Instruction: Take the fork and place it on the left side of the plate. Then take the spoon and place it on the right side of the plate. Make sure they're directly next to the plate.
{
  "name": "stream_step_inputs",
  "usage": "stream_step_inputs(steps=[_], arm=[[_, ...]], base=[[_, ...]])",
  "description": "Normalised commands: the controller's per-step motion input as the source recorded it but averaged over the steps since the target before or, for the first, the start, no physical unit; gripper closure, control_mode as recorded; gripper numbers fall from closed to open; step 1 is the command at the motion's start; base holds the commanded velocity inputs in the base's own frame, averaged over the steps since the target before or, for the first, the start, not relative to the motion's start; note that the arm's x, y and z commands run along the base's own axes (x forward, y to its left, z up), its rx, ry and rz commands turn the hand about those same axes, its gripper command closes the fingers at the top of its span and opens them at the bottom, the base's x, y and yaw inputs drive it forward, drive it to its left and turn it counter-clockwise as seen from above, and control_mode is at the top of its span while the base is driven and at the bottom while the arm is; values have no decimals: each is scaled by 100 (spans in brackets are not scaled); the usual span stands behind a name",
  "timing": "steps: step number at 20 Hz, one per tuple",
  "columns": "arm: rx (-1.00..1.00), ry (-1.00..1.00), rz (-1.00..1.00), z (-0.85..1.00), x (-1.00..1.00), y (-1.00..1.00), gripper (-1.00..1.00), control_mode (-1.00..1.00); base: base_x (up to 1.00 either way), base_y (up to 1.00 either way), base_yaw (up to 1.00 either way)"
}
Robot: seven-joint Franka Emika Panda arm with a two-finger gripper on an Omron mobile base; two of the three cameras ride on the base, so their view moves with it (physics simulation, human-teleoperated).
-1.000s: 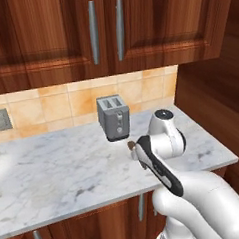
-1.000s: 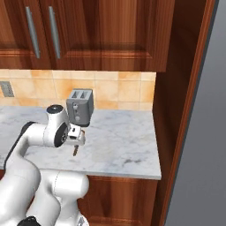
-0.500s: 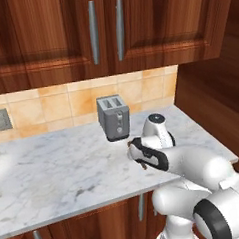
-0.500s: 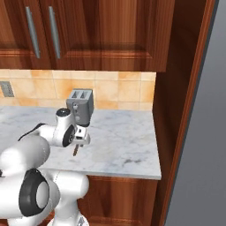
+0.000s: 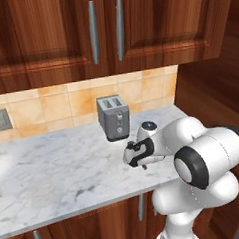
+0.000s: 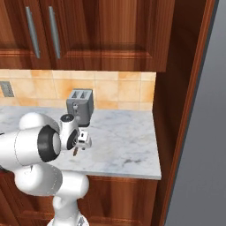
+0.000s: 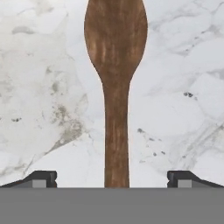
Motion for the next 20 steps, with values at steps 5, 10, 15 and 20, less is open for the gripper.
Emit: stream_step_inputs(steps=[5, 10, 15, 20], arm=[[-1, 0, 0, -71, 11, 5, 100, -100], [0, -7, 4, -54, 0, 0, 100, -100], [0, -12, 18, -30, -3, 9, 100, -100], [0, -4, 28, -34, 0, 27, 100, -100]], base=[[0, 0, 0], [0, 0, 0], [0, 0, 0], [0, 0, 0]])
